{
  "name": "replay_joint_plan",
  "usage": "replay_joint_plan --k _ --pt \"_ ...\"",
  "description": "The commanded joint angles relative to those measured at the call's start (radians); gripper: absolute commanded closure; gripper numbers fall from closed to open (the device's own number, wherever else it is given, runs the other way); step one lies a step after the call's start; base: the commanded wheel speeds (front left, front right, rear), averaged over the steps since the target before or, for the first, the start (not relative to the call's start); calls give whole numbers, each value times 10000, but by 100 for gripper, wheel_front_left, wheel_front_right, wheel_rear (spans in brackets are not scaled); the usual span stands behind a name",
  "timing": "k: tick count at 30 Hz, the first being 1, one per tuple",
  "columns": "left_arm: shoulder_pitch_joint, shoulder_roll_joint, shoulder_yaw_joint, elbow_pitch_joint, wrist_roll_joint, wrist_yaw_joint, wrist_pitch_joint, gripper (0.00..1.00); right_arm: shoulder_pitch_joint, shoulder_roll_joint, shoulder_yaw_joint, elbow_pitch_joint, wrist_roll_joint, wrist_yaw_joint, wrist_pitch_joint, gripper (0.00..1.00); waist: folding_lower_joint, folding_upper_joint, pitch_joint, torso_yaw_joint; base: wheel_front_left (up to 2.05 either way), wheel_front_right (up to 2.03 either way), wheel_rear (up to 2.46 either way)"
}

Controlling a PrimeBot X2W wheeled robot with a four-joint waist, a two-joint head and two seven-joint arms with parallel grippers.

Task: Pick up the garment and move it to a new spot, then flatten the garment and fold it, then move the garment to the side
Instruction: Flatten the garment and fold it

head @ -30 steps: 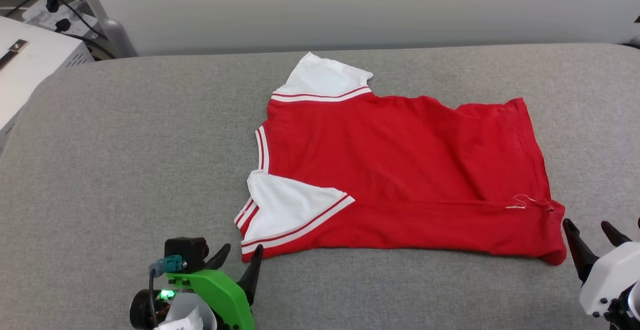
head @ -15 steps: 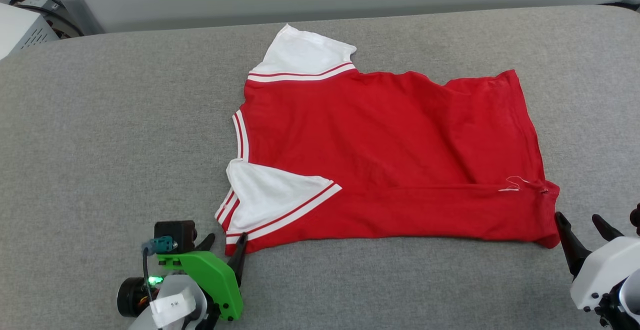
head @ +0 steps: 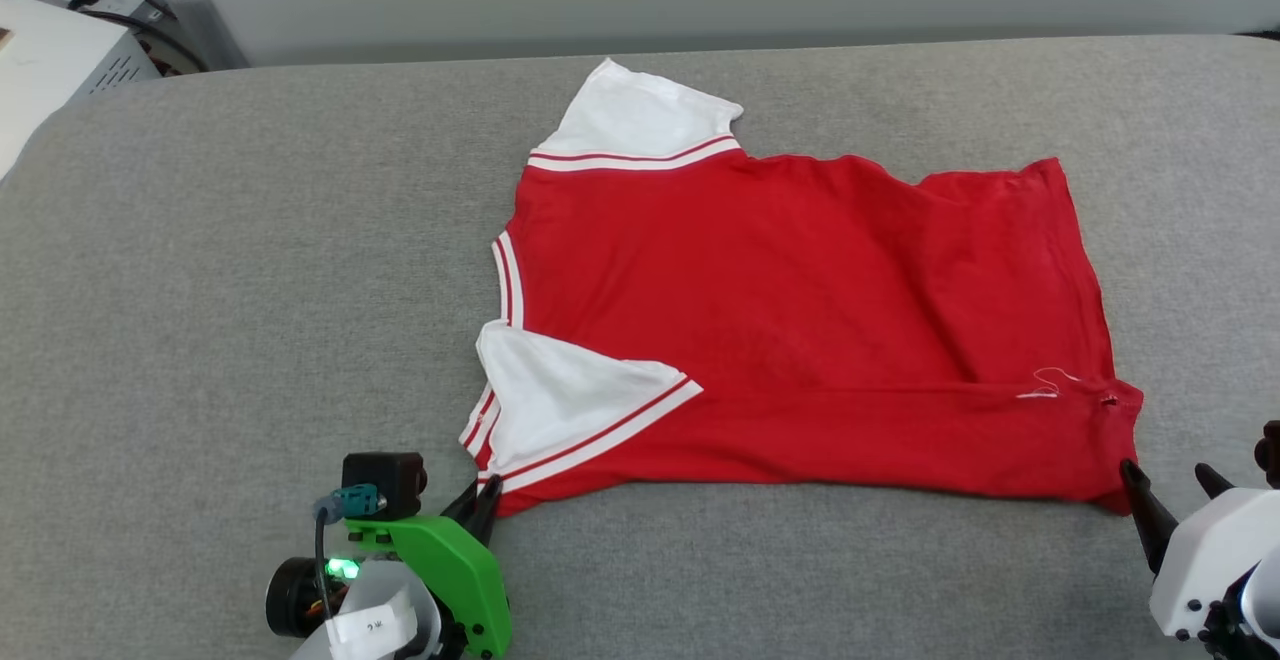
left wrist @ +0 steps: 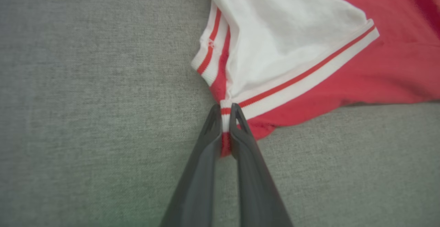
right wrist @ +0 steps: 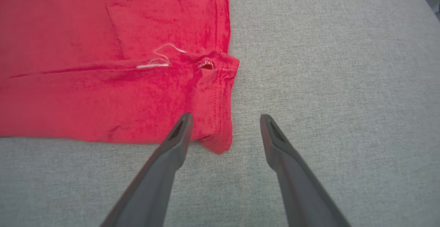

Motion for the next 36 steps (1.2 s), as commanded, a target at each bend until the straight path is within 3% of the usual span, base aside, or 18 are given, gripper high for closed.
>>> replay_joint_plan --k 1,10,17,19,21,36 --pt "169 16 -1 -55 105 -34 -90 100 -206 39 -55 143 -133 -80 46 0 0 102 -81 227 0 0 0" --pt "177 141 -74 -1042 225 15 -188 100 -817 369 -572 1701 -775 -80 14 0 0 102 16 732 0 0 0" --pt "242 277 -105 -1387 251 78 -139 100 -894 504 -388 2844 -867 -80 251 0 0 102 152 918 0 0 0" --pt "252 306 -111 -1423 254 108 -111 100 -903 487 -352 3026 -853 -80 309 64 0 102 173 943 0 0 0" --pt "260 346 -121 -1430 262 127 -83 100 -947 466 -339 3139 -833 -80 273 100 0 102 174 951 0 0 0" --pt "944 607 -132 -1514 -85 166 86 100 -1046 -899 218 2615 -631 -80 414 100 0 102 -687 1064 0 0 0"
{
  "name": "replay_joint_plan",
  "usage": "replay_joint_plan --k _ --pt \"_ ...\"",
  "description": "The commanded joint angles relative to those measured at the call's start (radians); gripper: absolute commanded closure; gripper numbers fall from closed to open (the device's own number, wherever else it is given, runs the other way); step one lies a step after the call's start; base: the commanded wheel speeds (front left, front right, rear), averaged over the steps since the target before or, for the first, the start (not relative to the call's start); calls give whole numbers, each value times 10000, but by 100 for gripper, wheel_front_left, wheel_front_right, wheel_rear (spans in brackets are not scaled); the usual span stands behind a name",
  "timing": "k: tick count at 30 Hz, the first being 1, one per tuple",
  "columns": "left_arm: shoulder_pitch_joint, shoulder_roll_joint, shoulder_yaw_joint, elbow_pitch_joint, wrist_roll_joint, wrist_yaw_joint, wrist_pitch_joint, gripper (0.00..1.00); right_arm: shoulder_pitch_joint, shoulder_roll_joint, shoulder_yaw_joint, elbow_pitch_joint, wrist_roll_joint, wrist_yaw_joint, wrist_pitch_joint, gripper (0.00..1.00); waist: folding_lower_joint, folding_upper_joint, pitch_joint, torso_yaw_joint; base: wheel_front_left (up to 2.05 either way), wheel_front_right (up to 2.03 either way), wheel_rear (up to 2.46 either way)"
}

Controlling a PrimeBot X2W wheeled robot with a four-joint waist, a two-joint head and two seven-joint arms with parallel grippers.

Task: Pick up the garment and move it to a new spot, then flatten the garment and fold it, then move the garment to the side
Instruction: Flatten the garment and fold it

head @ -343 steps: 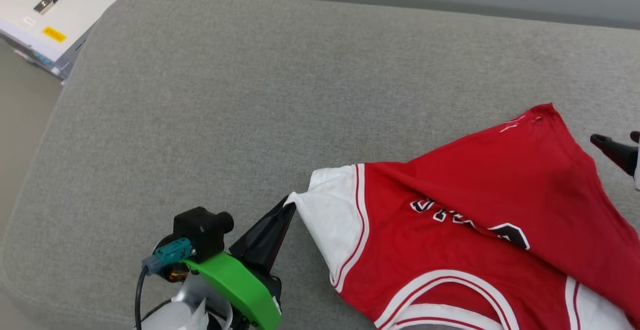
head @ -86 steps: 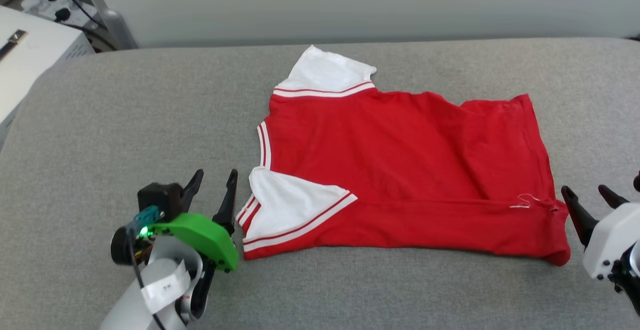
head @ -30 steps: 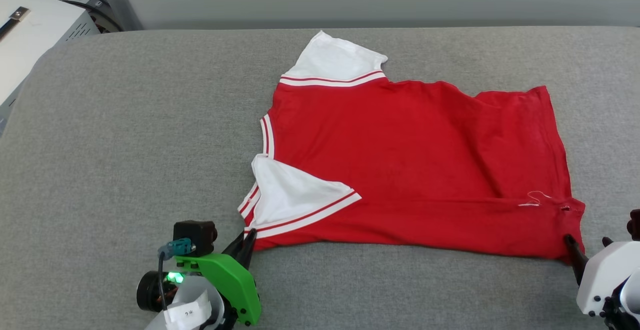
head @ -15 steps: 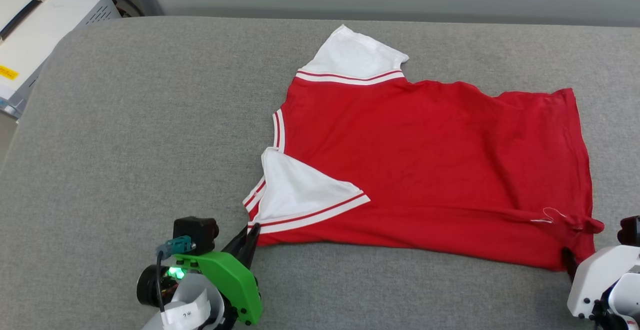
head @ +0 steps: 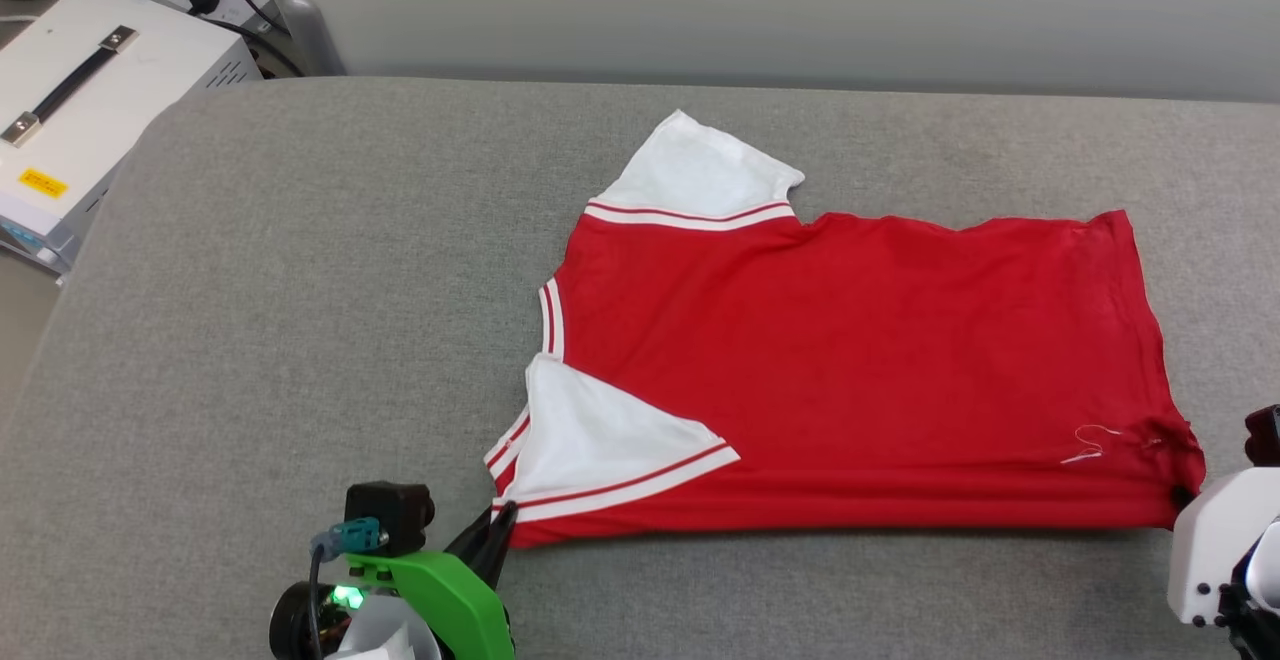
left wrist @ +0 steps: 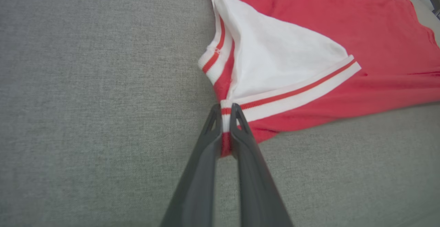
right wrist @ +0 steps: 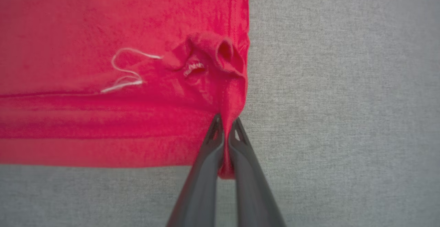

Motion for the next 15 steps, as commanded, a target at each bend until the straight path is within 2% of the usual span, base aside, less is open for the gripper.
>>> replay_joint_plan --k 1,6,9,15 --pt "233 193 43 -63 -67 91 62 100 165 -265 -27 -147 104 -19 140 100 0 102 -246 76 0 0 0" --pt "710 356 -43 -354 -178 228 305 100 541 -659 -13 -689 462 -19 936 100 0 102 -498 105 0 0 0" --pt "1037 342 -230 -521 -380 164 606 100 930 -855 0 -1005 669 -19 1677 100 0 102 -585 110 0 0 0" --pt "1175 205 -456 -446 -346 164 606 100 1434 -743 -246 -1230 777 -19 1961 100 0 102 -647 77 0 0 0"
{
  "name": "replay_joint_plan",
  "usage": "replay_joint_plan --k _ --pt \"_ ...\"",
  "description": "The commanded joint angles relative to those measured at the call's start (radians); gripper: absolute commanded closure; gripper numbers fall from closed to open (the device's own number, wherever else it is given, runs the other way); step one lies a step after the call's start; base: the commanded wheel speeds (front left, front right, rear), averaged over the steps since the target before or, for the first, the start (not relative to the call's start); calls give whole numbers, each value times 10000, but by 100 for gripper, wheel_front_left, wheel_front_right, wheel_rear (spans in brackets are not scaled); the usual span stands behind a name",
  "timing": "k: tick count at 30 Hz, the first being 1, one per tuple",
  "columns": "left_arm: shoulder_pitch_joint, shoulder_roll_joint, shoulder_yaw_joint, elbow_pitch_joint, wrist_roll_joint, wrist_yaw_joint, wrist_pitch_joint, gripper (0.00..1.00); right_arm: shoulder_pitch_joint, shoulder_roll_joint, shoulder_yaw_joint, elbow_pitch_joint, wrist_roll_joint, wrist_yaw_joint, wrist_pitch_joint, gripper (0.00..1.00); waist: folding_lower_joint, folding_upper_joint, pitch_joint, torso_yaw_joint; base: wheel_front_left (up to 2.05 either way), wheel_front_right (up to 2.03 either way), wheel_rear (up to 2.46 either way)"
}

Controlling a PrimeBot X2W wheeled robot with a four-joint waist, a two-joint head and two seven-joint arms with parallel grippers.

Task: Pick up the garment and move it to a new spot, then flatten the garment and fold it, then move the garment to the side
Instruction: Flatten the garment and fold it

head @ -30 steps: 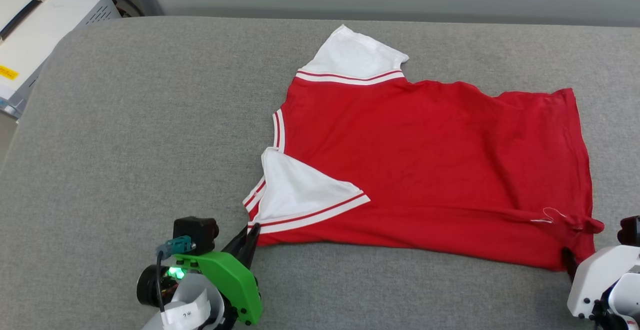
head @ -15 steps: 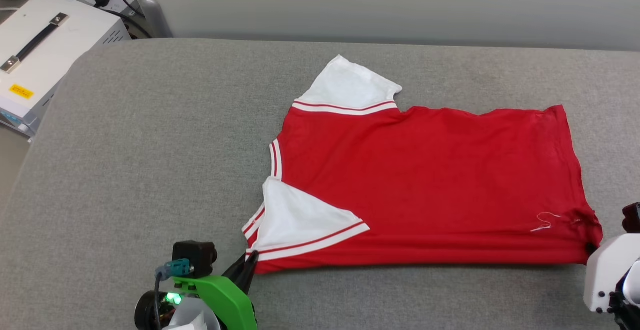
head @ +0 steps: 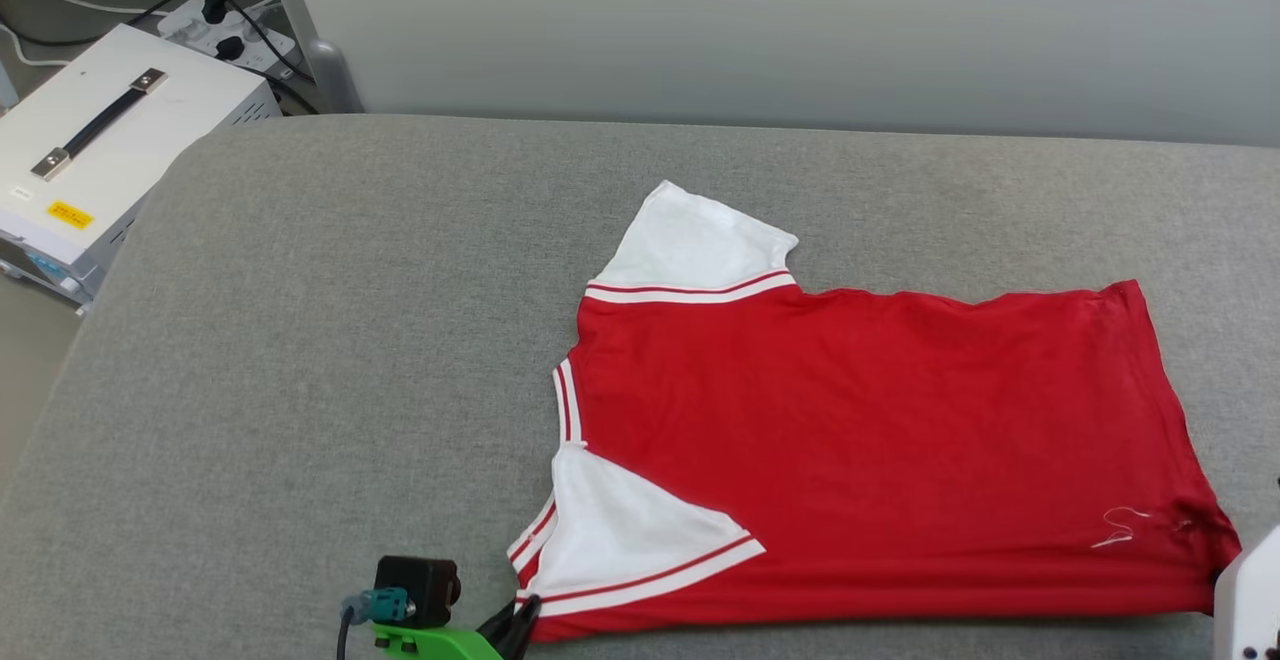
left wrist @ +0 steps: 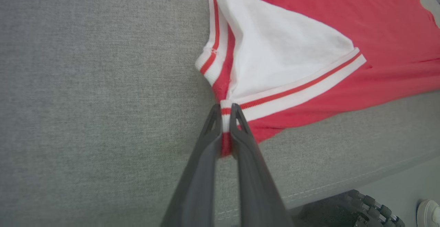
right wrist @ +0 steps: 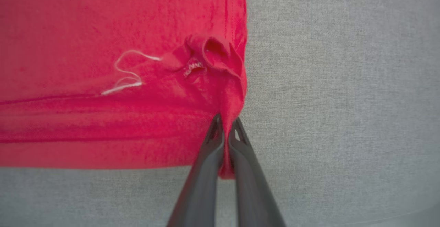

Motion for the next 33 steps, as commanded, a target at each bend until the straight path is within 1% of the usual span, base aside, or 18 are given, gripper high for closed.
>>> replay_joint_plan --k 1,3,4,5,6,10,13,19,21,24,28,31,33 --pt "68 16 9 110 -17 44 -21 100 199 64 -59 56 42 -19 -22 100 0 101 -6 -26 0 0 0" --pt "10 -70 -27 228 0 16 -96 100 224 268 -108 211 134 -19 -183 100 0 101 -14 -71 0 0 0" --pt "-13 -89 -45 294 23 8 -127 0 191 363 -183 297 147 -19 -329 65 0 101 -22 -101 0 0 0" --pt "-69 -109 -54 371 75 6 -197 0 133 438 -247 388 69 -19 -627 65 0 101 -15 -125 0 0 0" --pt "-127 -128 -47 431 128 8 -291 0 85 483 -251 468 2 -19 -877 0 0 101 -17 -142 0 0 0" --pt "-358 -193 52 619 318 -22 -826 0 -139 612 119 604 301 -19 -1789 0 0 101 -78 -258 0 0 0" --pt "-564 -209 188 689 518 -67 -1443 0 -351 505 306 481 412 -19 -2538 0 0 101 -116 -358 0 0 0" --pt "-901 -310 519 627 888 -256 -3009 0 -546 394 529 24 332 -19 -3329 0 0 101 -294 -485 0 0 0" --pt "-959 -365 675 578 1020 -266 -3351 0 -552 440 524 -201 264 -19 -3662 0 0 101 -343 -507 0 0 0" --pt "-965 -496 998 430 1238 -266 -3611 0 -510 630 449 -515 170 -19 -4255 0 0 101 -396 -523 0 0 0" --pt "-843 -764 1597 56 1666 -337 -3687 0 -357 1022 336 -926 38 -19 -5019 0 0 101 -393 -550 0 0 0" --pt "-695 -938 2009 -217 2116 -557 -3692 0 -256 1240 387 -1148 -95 -19 -5329 0 0 101 -261 -655 0 0 0" --pt "-638 -950 2154 -270 2354 -754 -3693 0 -253 1336 556 -1306 -204 -19 -5354 0 0 101 -106 -806 0 0 0"
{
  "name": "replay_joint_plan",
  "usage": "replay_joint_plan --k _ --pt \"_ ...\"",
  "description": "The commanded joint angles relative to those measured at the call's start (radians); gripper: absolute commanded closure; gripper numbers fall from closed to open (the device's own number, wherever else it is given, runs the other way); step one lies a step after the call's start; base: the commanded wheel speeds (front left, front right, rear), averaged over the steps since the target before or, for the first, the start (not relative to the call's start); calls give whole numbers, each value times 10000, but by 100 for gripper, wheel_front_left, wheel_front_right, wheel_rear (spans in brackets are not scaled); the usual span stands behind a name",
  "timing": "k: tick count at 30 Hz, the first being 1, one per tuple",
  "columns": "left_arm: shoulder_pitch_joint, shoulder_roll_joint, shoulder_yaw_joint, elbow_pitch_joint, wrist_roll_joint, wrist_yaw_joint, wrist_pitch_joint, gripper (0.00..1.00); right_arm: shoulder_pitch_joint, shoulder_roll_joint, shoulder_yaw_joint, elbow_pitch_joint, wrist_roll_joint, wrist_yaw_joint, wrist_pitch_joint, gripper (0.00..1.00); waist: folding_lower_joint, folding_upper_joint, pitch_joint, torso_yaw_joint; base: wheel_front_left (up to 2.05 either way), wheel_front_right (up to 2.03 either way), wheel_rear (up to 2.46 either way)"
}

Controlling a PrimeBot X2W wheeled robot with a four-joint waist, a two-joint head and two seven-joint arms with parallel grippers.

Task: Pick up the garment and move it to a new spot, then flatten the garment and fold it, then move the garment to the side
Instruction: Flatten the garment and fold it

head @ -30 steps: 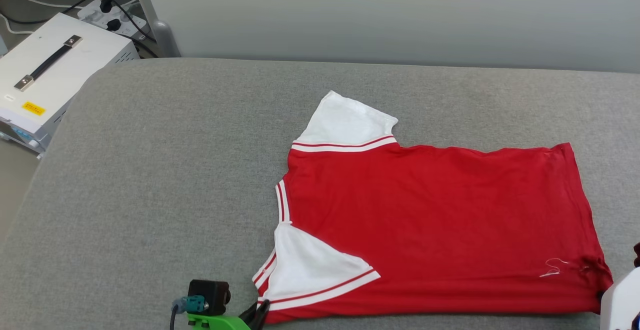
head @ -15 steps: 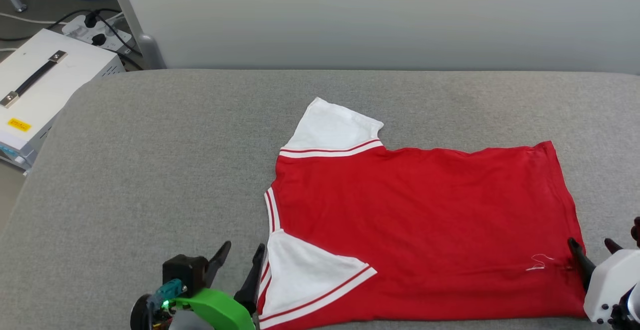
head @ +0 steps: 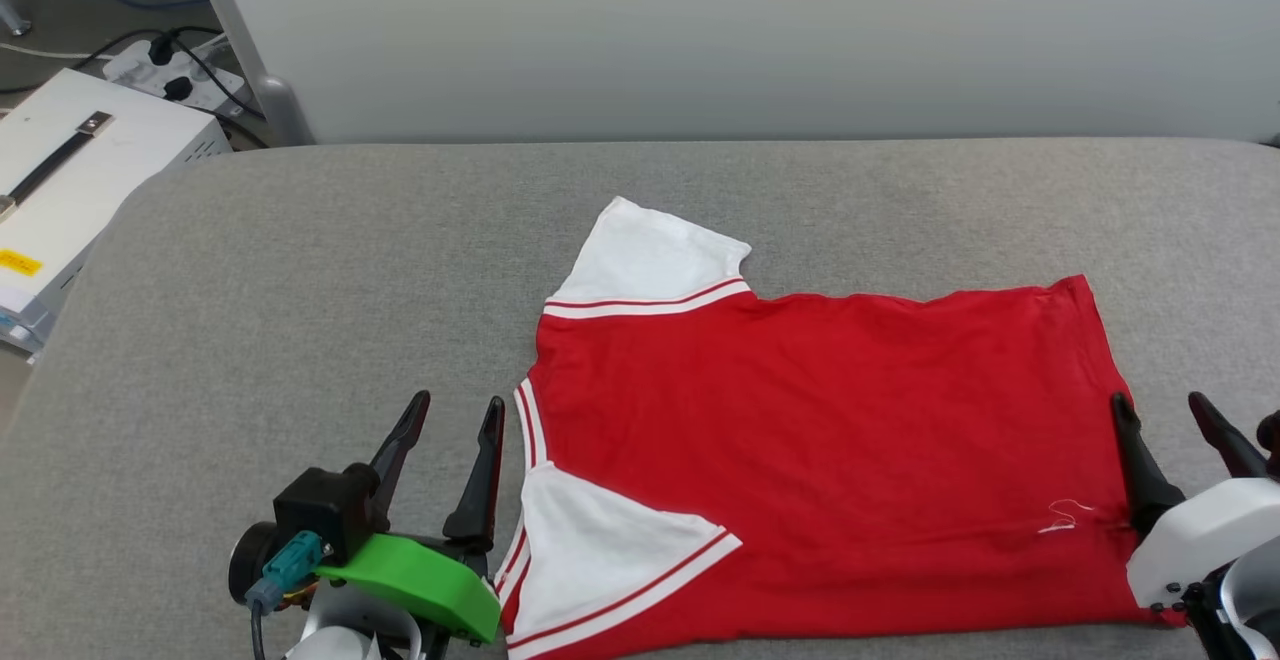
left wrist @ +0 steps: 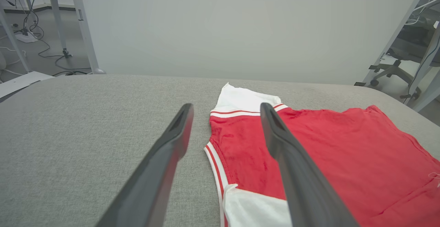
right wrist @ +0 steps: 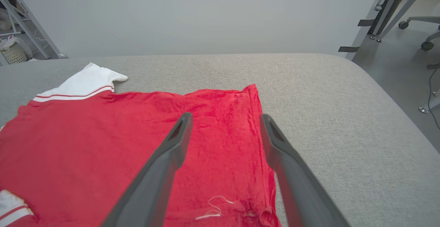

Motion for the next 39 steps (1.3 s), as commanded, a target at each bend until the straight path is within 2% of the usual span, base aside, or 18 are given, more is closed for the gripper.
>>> replay_joint_plan --k 1,6,10,15,18,23,26,29,33,39 --pt "123 -20 95 -14 157 -131 -56 0 19 90 88 -177 -102 -9 -65 0 0 101 243 -233 0 0 0" --pt "-450 353 208 52 409 -628 13 0 -310 313 188 -896 -242 -9 -180 0 0 101 977 -707 0 0 0" --pt "-1610 782 186 76 355 -1050 866 0 -563 519 337 -1312 -283 -9 -287 0 0 101 1676 -1132 0 0 0" --pt "-3621 1487 -118 11 92 -1552 2920 0 -941 835 715 -1510 -378 -9 -485 0 0 101 2574 -1802 0 0 0" --pt "-4815 1853 -316 -11 -487 -1709 4460 0 -1155 952 881 -1510 -395 -9 -629 0 0 101 3039 -2143 0 0 0" --pt "-6839 2292 -271 591 -1946 -1774 7237 0 -1522 1093 1262 -1355 -398 -9 -977 0 0 101 3694 -2743 0 0 0" --pt "-7851 2705 -453 1083 -2087 -1757 8922 0 -1665 1225 1421 -1269 -303 -9 -1166 0 0 101 4087 -3071 0 0 0" --pt "-8671 2790 -597 1602 -2380 -1712 10344 0 -1797 1345 1530 -1067 -256 -9 -1338 0 0 101 4420 -3317 0 0 0" --pt "-9379 2794 -714 2258 -2632 -1650 11469 0 -2004 1449 1811 -772 -184 -9 -1569 0 0 101 4717 -3564 0 0 0" --pt "-10172 2926 -1041 3186 -1976 -1599 11620 0 -2262 1518 1985 -429 0 -9 -1813 0 0 101 5088 -3771 0 0 0"
